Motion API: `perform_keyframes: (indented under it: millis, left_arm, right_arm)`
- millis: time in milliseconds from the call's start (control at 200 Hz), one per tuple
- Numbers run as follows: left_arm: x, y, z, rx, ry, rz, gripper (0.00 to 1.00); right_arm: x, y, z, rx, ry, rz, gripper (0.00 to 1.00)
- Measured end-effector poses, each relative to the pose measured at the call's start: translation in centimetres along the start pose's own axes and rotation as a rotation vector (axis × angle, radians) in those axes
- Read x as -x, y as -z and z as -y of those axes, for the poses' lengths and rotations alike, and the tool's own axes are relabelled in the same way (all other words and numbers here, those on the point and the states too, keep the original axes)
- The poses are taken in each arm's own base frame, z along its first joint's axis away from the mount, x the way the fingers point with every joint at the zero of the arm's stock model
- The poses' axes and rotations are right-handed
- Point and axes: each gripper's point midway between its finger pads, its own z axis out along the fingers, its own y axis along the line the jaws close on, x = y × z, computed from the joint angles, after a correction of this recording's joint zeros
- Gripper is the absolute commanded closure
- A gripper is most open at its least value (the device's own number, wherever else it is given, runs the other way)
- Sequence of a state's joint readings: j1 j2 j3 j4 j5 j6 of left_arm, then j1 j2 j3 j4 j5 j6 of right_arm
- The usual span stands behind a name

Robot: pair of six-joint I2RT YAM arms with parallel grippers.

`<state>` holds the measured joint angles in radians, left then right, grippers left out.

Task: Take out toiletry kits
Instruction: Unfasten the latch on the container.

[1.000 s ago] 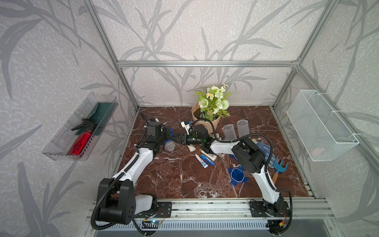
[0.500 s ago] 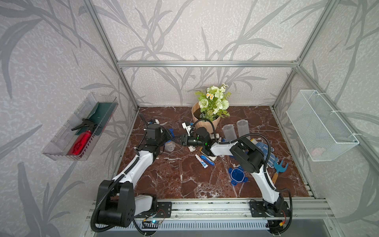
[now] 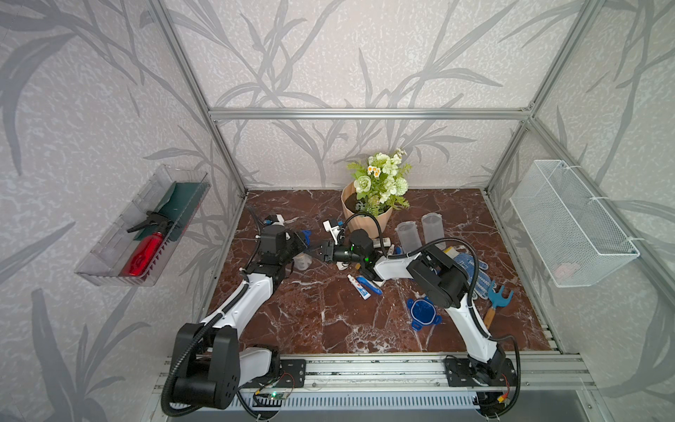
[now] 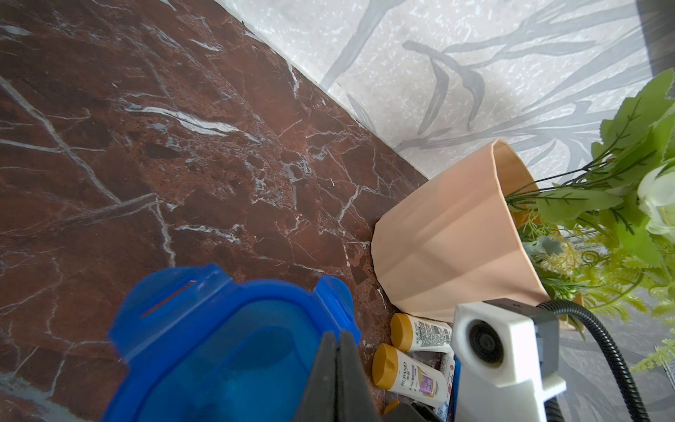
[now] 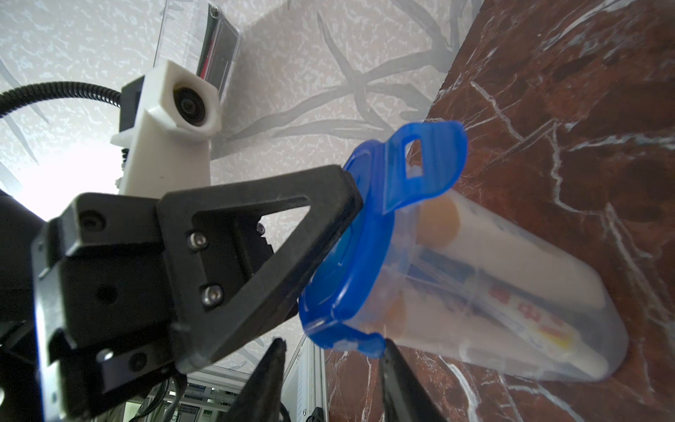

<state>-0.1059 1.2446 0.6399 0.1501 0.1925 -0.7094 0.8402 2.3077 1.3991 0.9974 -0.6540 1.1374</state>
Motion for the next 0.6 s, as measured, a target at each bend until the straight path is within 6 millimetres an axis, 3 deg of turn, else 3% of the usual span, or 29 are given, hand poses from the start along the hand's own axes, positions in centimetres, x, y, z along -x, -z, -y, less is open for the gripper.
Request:
perform_keyframes:
  millis: [605]
  left_arm:
    - [-0.6, 0.8, -0.3, -0.038, 0.012, 0.043, 1.00]
  right_arm:
    - [-1.3, -0.6, -0.5, 0.019, 0.002, -0.049, 0.63]
